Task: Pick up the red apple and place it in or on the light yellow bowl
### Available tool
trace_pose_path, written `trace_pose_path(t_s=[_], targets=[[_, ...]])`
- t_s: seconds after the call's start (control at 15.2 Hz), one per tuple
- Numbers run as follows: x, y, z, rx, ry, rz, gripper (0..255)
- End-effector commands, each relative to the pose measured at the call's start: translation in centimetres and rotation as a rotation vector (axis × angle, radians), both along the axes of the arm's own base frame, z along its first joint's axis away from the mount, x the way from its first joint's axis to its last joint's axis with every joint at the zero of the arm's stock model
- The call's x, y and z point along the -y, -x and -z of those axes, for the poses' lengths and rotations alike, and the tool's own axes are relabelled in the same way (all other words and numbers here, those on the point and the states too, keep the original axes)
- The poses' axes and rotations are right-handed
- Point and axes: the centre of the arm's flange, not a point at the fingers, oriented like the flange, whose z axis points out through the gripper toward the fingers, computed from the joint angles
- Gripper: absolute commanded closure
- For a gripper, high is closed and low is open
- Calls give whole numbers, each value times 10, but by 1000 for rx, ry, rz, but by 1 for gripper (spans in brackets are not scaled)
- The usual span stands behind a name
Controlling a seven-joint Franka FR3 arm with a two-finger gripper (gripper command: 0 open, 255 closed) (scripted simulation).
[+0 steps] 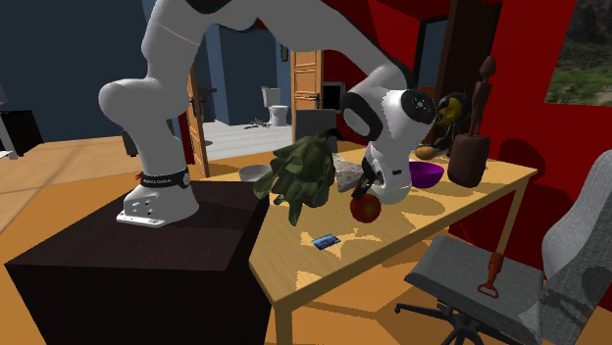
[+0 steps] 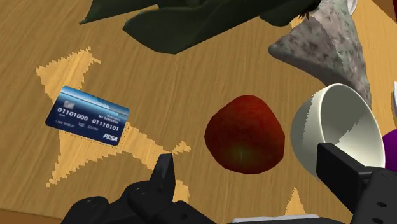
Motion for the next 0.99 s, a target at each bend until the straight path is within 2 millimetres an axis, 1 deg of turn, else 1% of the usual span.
trace_pose_path(t_s=[0.0,0.53,0.59,0.92], targets=[[-2,-13,27,-22,-48,32,0],[-18,-57,136,-109,-226,152,0],[-18,-57,136,-109,-226,152,0],[-40,-55,150,-109,-226,152,0]])
